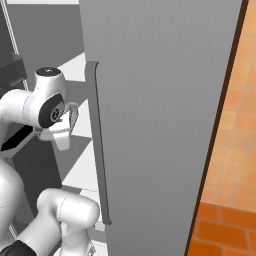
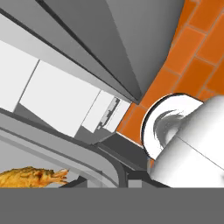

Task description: Take the meat container that has the shrimp and place it on the second highest rack of the freezer. Then take the vegetable container that has the corn and potato and place it on the highest rack of the freezer.

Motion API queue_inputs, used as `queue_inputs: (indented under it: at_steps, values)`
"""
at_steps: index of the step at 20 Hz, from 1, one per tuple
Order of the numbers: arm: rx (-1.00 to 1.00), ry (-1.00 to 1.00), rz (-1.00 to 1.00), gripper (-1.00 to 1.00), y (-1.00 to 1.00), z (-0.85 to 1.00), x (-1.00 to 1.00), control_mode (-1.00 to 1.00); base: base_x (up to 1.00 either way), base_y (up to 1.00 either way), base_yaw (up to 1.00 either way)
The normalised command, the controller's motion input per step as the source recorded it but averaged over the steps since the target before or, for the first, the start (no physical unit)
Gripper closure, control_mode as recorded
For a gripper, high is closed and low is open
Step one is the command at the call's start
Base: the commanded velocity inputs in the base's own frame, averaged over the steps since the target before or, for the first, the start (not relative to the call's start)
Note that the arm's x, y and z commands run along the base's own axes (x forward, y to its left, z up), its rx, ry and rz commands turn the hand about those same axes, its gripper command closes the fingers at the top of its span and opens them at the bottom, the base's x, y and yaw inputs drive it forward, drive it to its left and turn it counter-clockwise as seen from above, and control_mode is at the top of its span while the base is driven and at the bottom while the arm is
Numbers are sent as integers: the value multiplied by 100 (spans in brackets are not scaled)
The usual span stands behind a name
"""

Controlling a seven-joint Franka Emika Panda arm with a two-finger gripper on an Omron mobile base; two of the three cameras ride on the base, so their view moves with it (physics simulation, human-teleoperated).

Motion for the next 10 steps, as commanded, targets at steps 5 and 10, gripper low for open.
queue_inputs:
  at_steps: [5,10]
  values:
    - [0,-7,0,100,0,-29,86,-100,0,0,0]
    - [0,-6,0,100,9,-38,70,-100,0,0,0]
